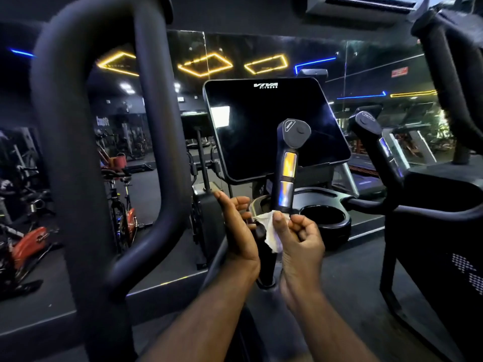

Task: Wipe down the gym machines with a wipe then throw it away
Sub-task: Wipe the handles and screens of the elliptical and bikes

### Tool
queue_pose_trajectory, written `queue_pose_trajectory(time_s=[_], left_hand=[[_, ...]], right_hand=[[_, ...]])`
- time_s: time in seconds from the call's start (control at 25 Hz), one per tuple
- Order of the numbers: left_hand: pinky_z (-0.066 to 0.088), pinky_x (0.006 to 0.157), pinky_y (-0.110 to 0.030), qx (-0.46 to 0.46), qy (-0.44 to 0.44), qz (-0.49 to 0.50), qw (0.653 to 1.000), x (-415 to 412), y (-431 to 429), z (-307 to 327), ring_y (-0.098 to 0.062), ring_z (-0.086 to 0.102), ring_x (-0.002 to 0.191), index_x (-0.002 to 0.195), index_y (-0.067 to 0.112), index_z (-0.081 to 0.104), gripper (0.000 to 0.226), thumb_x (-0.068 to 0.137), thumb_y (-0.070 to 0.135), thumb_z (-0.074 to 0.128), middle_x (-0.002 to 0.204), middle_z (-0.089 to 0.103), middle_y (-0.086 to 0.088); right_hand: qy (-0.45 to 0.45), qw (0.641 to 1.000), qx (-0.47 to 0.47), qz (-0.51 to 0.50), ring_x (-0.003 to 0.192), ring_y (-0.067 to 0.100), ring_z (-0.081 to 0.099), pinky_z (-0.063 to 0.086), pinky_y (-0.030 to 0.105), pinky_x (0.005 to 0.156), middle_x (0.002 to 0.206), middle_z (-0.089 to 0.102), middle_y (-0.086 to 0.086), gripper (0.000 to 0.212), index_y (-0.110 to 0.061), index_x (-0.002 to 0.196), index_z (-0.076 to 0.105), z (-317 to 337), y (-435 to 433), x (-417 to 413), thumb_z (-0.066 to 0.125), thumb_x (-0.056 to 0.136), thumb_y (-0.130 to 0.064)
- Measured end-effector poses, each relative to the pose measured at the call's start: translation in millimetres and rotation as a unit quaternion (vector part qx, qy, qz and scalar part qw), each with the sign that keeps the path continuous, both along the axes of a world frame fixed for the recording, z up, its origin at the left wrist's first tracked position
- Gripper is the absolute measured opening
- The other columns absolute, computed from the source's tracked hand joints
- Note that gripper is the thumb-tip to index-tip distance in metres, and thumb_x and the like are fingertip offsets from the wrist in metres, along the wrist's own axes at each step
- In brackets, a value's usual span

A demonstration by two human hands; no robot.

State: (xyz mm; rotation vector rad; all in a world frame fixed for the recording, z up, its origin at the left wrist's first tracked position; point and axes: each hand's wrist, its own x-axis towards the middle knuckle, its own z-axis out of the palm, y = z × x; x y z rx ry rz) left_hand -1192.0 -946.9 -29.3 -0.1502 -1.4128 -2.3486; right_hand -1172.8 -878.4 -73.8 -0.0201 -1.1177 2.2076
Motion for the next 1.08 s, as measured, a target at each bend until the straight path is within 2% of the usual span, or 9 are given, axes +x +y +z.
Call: queue_pose_trajectory(time_s=[0.2,0.32,0.48,0.56,0.64,0.76,0.84,0.92,1.08], left_hand=[[0.049,0.061,-0.018,-0.02,-0.019,0.0,1.0,11.1,-6.8,-5.6,0.0,0.058,0.063,0.092,0.014,0.061,0.074,0.091,0.073,0.016,0.08,0.058,0.004],[0.046,0.053,-0.014,-0.028,-0.016,0.01,0.999,12.9,-11.1,-4.7,0.004,0.054,0.054,0.086,0.014,0.06,0.071,0.098,0.068,0.015,0.077,0.052,0.003],[0.047,0.062,-0.021,-0.04,-0.007,0.016,0.999,4.2,-14.2,-10.8,-0.002,0.061,0.072,0.091,0.015,0.063,0.08,0.099,0.078,0.016,0.087,0.056,-0.002],[0.048,0.07,-0.026,-0.051,-0.023,0.016,0.998,-1.7,-15.9,-15.3,-0.014,0.058,0.09,0.098,0.015,0.065,0.085,0.091,0.084,0.017,0.103,0.057,-0.007],[0.05,0.068,-0.024,-0.038,-0.042,0.018,0.998,-7.6,-18.3,-18.7,-0.018,0.055,0.091,0.102,0.012,0.065,0.087,0.095,0.083,0.016,0.106,0.056,-0.009],[0.05,0.063,-0.021,-0.025,-0.058,0.007,0.998,-14.0,-15.0,-27.6,-0.015,0.055,0.083,0.104,0.008,0.064,0.089,0.082,0.083,0.021,0.103,0.054,-0.013],[0.052,0.058,-0.02,0.002,-0.055,0.0,0.999,-17.6,-9.9,-34.8,-0.013,0.061,0.072,0.109,0.002,0.062,0.097,0.081,0.088,0.029,0.092,0.057,-0.014],[0.053,0.06,-0.023,0.009,-0.059,0.013,0.998,-25.9,-6.2,-41.0,-0.014,0.063,0.069,0.107,0.001,0.062,0.094,0.079,0.087,0.034,0.082,0.06,-0.01],[0.051,0.072,-0.029,0.0,-0.089,0.049,0.995,-33.8,-2.7,-49.1,-0.012,0.062,0.079,0.104,0.002,0.065,0.105,0.078,0.099,0.035,0.091,0.062,-0.006]], right_hand=[[-0.062,0.985,0.147,-0.069,0.074,-0.004,0.069,0.049,0.012,0.064,0.084,0.074,-0.003,0.041,-0.018,0.105,0.066,-1.0,-22.8,11.0,0.063,0.092,-0.057],[-0.069,0.969,0.204,-0.124,0.075,-0.006,0.065,0.045,0.01,0.059,0.084,0.071,-0.006,0.039,-0.018,0.106,0.062,0.1,-34.7,5.8,0.053,0.1,-0.056],[-0.053,0.971,0.198,-0.124,0.072,-0.006,0.065,0.044,0.009,0.057,0.082,0.07,-0.007,0.034,-0.019,0.103,0.06,6.9,-31.5,-2.5,0.058,0.099,-0.053],[-0.019,0.971,0.193,-0.137,0.067,0.0,0.067,0.047,0.014,0.056,0.076,0.07,-0.004,0.035,-0.019,0.099,0.06,4.1,-31.1,-8.8,0.063,0.095,-0.054],[0.005,0.968,0.211,-0.139,0.064,0.006,0.068,0.051,0.022,0.055,0.074,0.071,-0.002,0.036,-0.022,0.096,0.06,-8.1,-26.9,-20.2,0.066,0.094,-0.058],[0.033,0.95,0.286,-0.119,0.076,0.01,0.072,0.056,0.027,0.065,0.087,0.075,-0.006,0.028,-0.024,0.101,0.064,-39.5,-14.1,-39.8,0.066,0.09,-0.05],[0.049,0.934,0.34,-0.099,0.095,0.004,0.072,0.055,0.023,0.081,0.104,0.074,-0.014,0.021,-0.026,0.104,0.068,-58.9,-5.9,-54.3,0.07,0.088,-0.039],[0.065,0.92,0.381,-0.063,0.116,-0.002,0.064,0.052,0.024,0.096,0.118,0.072,-0.006,0.028,-0.023,0.11,0.07,-65.7,0.9,-67.1,0.075,0.085,-0.033],[0.113,0.887,0.449,-0.009,0.129,-0.01,0.052,0.041,0.01,0.103,0.136,0.06,0.006,0.039,0.006,0.125,0.065,-63.1,18.3,-85.1,0.073,0.089,-0.001]])
